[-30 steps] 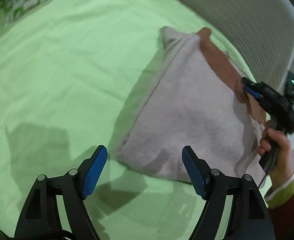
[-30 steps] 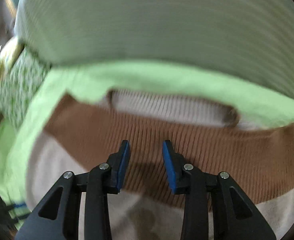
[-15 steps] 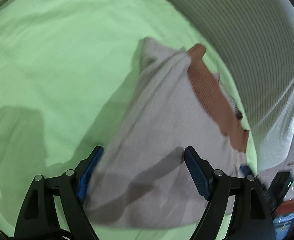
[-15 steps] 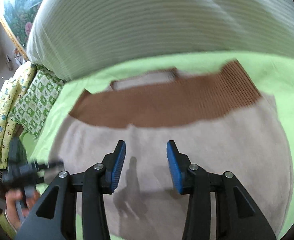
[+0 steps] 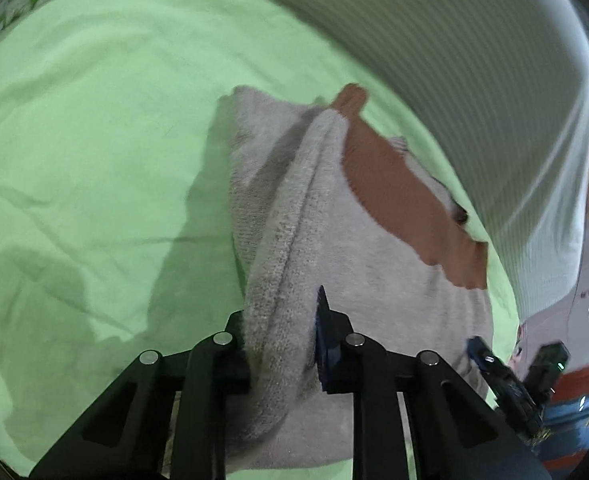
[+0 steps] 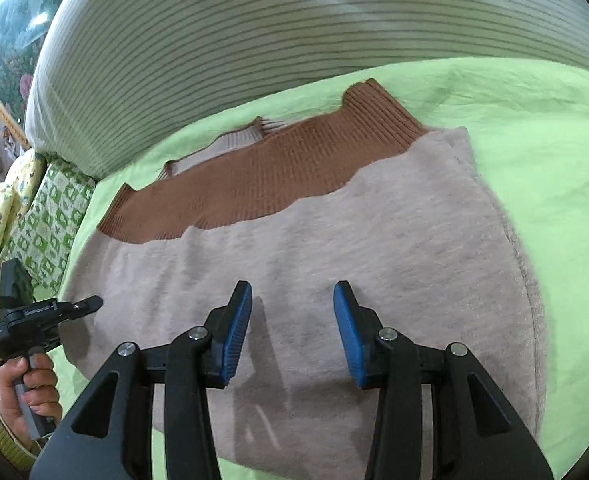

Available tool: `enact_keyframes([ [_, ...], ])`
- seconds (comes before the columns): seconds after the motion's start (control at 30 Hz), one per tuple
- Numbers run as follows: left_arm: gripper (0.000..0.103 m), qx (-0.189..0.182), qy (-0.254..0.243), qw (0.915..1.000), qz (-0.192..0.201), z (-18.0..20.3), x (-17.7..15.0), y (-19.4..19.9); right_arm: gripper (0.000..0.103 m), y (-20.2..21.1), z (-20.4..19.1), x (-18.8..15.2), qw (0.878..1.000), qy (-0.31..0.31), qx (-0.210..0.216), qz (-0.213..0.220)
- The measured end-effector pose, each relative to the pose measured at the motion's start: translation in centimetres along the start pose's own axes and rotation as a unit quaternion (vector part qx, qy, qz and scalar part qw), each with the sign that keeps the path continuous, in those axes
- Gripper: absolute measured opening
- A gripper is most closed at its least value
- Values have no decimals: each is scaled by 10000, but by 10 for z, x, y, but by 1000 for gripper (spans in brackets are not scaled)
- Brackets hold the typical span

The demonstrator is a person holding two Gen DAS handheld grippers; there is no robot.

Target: Fold small clothes

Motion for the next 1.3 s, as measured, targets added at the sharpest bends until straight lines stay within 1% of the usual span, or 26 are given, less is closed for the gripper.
enact_keyframes([
  [0.03, 18, -51, -91, 9999, 65, 3, 1, 8, 44, -9, 3, -4, 9998, 16, -97, -144],
  [0.07, 18, -155, -173, 9996, 162, 13, 6, 14, 44, -13, 4, -6, 9998, 24, -110, -164],
  [0.17, 17, -494, -421, 9973, 354, 50, 18, 27, 44, -13, 4, -5, 10000, -42, -8, -86],
  [0.23, 16, -705, -690, 9942, 425, 81, 25, 34, 44, -9, 6, -2, 9995, -256, 180, -62],
  [0.3, 16, -997, -1092, 9878, 493, 129, 32, 38, 44, -3, 10, 1, 9977, -531, 413, -34],
  [0.4, 16, -1491, -1539, 9755, 509, 192, 34, 40, 44, 13, 24, 12, 9903, -1086, 860, 85],
  [0.47, 18, -1812, -1910, 9642, 317, 242, 28, 22, 44, 23, 40, 20, 9804, -1557, 1201, 148],
  [0.5, 20, -1860, -2179, 9580, 140, 266, 20, 5, 44, 27, 50, 24, 9741, -1800, 1356, 167],
  [0.53, 23, -1904, -2374, 9525, -48, 282, 10, -10, 44, 32, 64, 28, 9635, -2154, 1579, 194],
  [0.6, 28, -1969, -2602, 9435, -583, 299, -14, -43, 44, 36, 80, 33, 9498, -2533, 1828, 193],
  [0.63, 28, -2019, -2654, 9396, -775, 303, -25, -55, 44, 37, 86, 34, 9448, -2652, 1915, 166],
  [0.67, 28, -2102, -2670, 9357, -950, 305, -37, -63, 44, 37, 90, 35, 9432, -2697, 1934, 132],
  [0.7, 31, -2089, -2654, 9356, -1031, 303, -44, -66, 44, 36, 93, 34, 9449, -2693, 1860, 99],
  [0.73, 31, -2061, -2638, 9364, -1053, 298, -51, -65, 44, 36, 93, 35, 9460, -2670, 1839, 61],
  [0.77, 31, -2035, -2630, 9376, -1019, 293, -55, -61, 44, 36, 92, 36, 9452, -2645, 1914, 43],
  [0.8, 34, -2010, -2610, 9391, -981, 288, -57, -56, 44, 37, 91, 36, 9456, -2617, 1932, 41],
  [0.83, 42, -1961, -2586, 9410, -955, 281, -59, -50, 45, 37, 91, 37, 9460, -2601, 1933, 31],
  [0.9, 44, -1799, -2596, 9450, -847, 262, -65, -36, 45, 35, 91, 38, 9435, -2669, 1963, -17],
  [0.93, 45, -1623, -2600, 9483, -819, 249, -72, -29, 46, 36, 90, 38, 9415, -2703, 2011, -28],
  [1.0, 46, -1568, -2648, 9478, -837, 234, -84, -20, 47, 38, 87, 39, 9388, -2750, 2076, -33],
  [1.07, 53, -1288, -2860, 9458, -837, 224, -99, -18, 50, 42, 88, 40, 9327, -2864, 2193, -15],
  [1.1, 61, -1061, -3001, 9440, -865, 221, -106, -20, 50, 43, 91, 41, 9285, -2976, 2220, 7],
  [1.13, 61, -947, -3069, 9430, -872, 216, -110, -21, 50, 45, 94, 42, 9261, -3052, 2219, 32],
  [1.2, 62, -1029, -3040, 9431, -867, 216, -117, -24, 52, 49, 98, 43, 9253, -3060, 2238, 73],
  [1.27, 65, -759, -3032, 9467, -779, 211, -119, -26, 58, 51, 93, 43, 9274, -2981, 2258, 28],
  [1.3, 65, -587, -3060, 9475, -723, 208, -118, -28, 59, 51, 91, 43, 9290, -2939, 2247, -2],
])
Point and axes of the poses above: each gripper's, at about its wrist camera, not at the fingertips, and y roughly against the way its jaws point, z to its right, x to its top, the point moved 7 cm from there along -y, roughly the way its jaws point, and after that the axes turned 15 degrees about -y, right-handed, at the moved point
